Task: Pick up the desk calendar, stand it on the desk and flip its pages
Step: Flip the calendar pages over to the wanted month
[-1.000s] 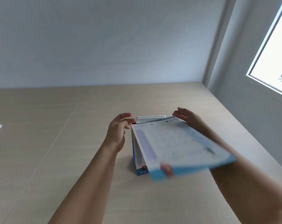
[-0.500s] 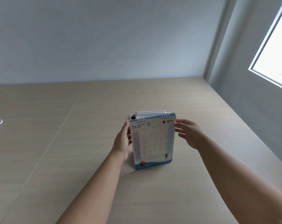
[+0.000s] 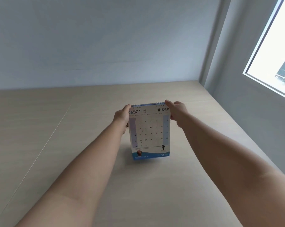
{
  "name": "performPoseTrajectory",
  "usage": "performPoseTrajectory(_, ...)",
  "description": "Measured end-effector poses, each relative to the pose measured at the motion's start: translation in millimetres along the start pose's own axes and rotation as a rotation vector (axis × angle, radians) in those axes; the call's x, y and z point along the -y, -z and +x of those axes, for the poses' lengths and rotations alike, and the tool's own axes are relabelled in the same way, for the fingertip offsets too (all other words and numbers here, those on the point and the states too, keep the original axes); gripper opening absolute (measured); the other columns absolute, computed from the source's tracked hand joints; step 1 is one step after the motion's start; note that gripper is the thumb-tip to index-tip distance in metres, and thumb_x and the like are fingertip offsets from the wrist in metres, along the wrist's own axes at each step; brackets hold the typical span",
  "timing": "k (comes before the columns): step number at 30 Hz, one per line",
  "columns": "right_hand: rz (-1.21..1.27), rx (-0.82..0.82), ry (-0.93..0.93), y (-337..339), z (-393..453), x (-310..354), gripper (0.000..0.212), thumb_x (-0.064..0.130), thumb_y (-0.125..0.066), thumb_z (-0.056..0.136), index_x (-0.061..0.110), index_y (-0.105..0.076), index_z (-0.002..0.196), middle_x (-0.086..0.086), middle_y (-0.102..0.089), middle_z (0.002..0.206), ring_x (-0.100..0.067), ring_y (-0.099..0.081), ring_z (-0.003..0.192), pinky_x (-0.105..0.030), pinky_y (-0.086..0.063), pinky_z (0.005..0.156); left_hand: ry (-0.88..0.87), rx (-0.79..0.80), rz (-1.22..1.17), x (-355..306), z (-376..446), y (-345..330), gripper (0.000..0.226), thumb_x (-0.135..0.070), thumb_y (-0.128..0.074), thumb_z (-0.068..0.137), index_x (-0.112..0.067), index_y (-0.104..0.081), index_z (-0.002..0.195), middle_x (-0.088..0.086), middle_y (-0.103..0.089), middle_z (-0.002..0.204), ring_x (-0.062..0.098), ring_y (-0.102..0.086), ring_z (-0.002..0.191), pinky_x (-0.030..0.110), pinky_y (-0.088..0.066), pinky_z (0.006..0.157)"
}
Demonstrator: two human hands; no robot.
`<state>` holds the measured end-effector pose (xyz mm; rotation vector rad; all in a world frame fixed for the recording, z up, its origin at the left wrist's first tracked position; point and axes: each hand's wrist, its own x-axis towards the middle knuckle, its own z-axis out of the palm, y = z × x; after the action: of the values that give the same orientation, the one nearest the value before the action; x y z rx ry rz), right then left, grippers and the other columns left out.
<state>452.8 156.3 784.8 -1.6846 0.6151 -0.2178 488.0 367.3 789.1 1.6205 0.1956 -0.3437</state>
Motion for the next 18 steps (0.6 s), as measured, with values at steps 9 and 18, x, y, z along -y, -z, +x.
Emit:
performPoseTrajectory(9, -0.055, -0.075, -0.004, -7.9, 41.4, -9.7, 0.041, 0.051, -0.062, 0.080, 0.016, -0.047, 0.064, -0.011, -0.064, 0.079, -0.028, -0.058, 0.073, -0.043, -0.052, 0.068, 0.028, -0.003, 0.074, -10.1, 43.1, -12.4, 0.032, -0.045, -0.045, 0.091, -0.019, -0.059, 0.080, 0.000, -0.066, 0.078, 0.022, -0.059, 0.080, 0.042, -0.045, 0.099)
performPoseTrajectory(18, 0.020, -0.074, -0.036, -20.5, 48.9, -28.3, 0.057, 0.069, -0.061, 0.069, 0.014, -0.054, 0.077, -0.020, -0.073, 0.092, -0.029, -0.064, 0.079, -0.044, -0.054, 0.068, 0.087, 0.013, 0.226, 13.1, 68.3, -9.6, 0.067, -0.068, -0.033, 0.089, -0.016, -0.066, 0.115, 0.006, -0.070, 0.110, 0.029, -0.060, 0.110, 0.039, -0.041, 0.086)
